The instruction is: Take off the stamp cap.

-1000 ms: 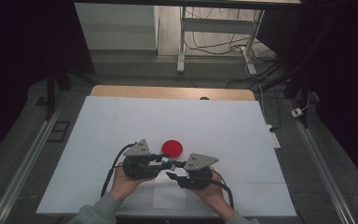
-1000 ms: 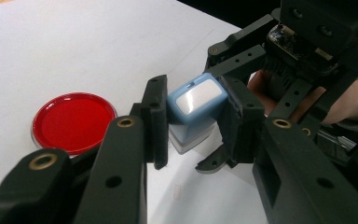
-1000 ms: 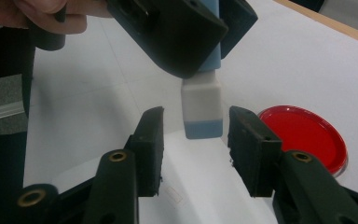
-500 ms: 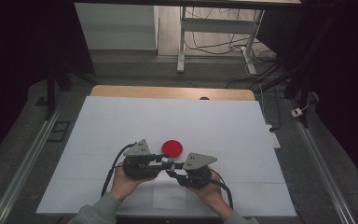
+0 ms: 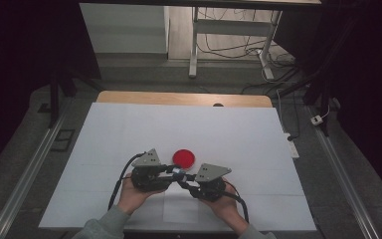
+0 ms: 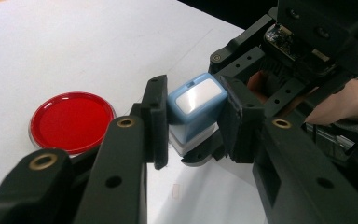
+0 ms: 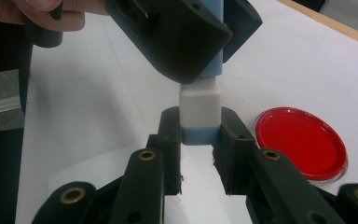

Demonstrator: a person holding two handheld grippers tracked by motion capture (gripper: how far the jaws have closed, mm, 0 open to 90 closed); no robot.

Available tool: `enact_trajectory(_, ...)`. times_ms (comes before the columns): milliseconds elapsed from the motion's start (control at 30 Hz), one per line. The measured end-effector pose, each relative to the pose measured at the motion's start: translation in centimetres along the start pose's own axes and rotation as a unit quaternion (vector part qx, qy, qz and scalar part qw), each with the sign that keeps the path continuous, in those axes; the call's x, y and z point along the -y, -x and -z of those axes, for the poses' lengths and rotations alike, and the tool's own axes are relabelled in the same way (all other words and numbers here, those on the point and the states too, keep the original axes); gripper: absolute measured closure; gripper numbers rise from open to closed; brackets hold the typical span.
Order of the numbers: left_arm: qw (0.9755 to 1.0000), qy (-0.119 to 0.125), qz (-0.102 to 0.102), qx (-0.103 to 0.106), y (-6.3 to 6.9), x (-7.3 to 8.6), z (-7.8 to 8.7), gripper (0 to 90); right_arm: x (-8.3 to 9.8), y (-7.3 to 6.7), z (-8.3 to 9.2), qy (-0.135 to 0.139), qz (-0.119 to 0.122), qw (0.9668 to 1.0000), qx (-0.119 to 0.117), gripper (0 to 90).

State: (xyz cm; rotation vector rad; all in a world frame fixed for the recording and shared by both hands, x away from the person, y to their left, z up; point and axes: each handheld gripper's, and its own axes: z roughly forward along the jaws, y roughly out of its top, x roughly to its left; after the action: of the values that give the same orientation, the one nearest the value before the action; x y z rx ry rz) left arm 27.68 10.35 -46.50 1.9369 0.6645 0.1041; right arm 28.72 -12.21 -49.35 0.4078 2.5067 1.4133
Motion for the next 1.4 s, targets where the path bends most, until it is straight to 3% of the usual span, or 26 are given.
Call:
enact_trajectory(867,1.0000,0.001,0.000,0.000,0.05,0.00,0.02,65.1,0.08,-0.08,0.08,-0.001,0.011,0.9999,0.007,70.0)
enact_trajectory(1400,0.9999,0.009,-0.005,0.004,-0.06,0.10,0.00,64.7,0.02,-0.36,0.22,-0.001,0.025,0.9995,0.020,73.9)
